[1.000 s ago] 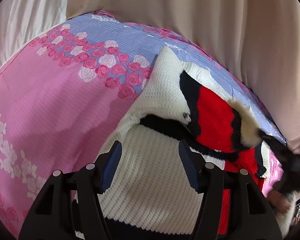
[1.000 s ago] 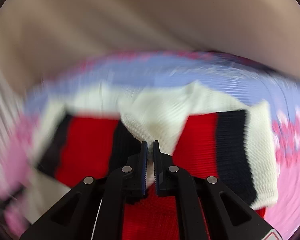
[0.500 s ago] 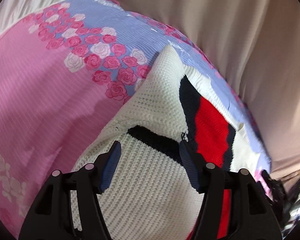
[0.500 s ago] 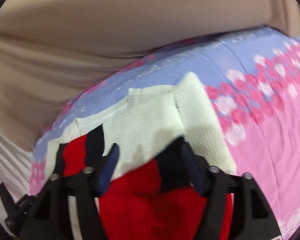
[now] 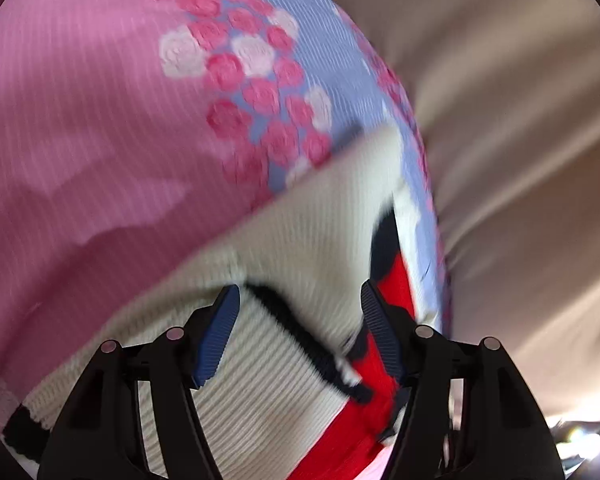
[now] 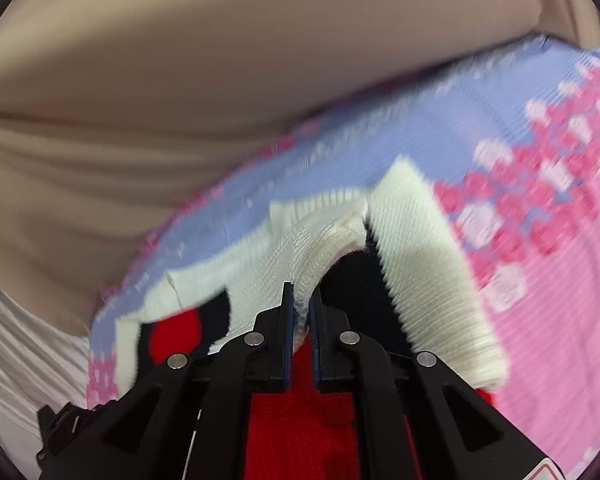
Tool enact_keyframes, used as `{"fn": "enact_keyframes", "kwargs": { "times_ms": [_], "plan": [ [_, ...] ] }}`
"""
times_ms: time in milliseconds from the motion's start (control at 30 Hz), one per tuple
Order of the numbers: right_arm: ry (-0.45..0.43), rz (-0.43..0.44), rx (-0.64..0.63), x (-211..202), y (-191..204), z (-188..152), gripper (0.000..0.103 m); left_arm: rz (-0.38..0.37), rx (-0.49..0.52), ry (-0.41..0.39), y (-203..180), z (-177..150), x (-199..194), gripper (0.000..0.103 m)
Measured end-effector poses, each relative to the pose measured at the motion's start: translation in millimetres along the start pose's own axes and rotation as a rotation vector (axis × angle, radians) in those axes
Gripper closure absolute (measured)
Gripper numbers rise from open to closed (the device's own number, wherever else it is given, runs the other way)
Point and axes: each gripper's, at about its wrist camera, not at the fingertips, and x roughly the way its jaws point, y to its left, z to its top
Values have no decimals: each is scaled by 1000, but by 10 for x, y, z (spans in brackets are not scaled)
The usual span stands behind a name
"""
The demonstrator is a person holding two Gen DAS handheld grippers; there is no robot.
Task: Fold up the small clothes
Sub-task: 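Grasp the other striped sleeve with the right gripper and fold it across the body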
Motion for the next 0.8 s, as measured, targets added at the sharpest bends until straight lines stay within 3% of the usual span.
{"fn": "enact_keyframes", "kwargs": {
  "times_ms": [67, 133, 167, 233, 333, 467, 533, 700, 767, 800],
  "plan": [
    [9, -39, -12, -48, -139, -15, 97, 18, -23, 9, 24, 75, 78, 45],
    [110, -77, -24, 149, -279, -133, 97, 51, 4, -2, -13, 81, 133, 53],
    [132, -86, -36, 194, -306, -188, 97, 85, 51, -21, -84, 69, 125, 67],
    [121, -59, -31, 159, -319, -223, 97, 120, 146, -71, -227, 26, 41, 81],
    [97, -32, -29, 75, -342, -240, 97, 155, 205, -144, -283, -16, -73, 84],
    [180, -103, -59, 258, -538, -384, 97, 228, 189, -140, -126, -5, 54, 85],
    [178, -87, -45, 203, -585, -425, 97, 229, 203, -142, -61, 5, 82, 83],
    [159, -93, -68, -376, -619, -569, 85, 223, 293, -106, -125, -165, -192, 77],
    [181, -90, -79, -644, -713, -722, 78, 240, 371, -103, -56, -284, -442, 64],
    [202, -92, -92, -840, -785, -881, 71, 256, 410, -97, 27, -339, -589, 63]
  ]
}}
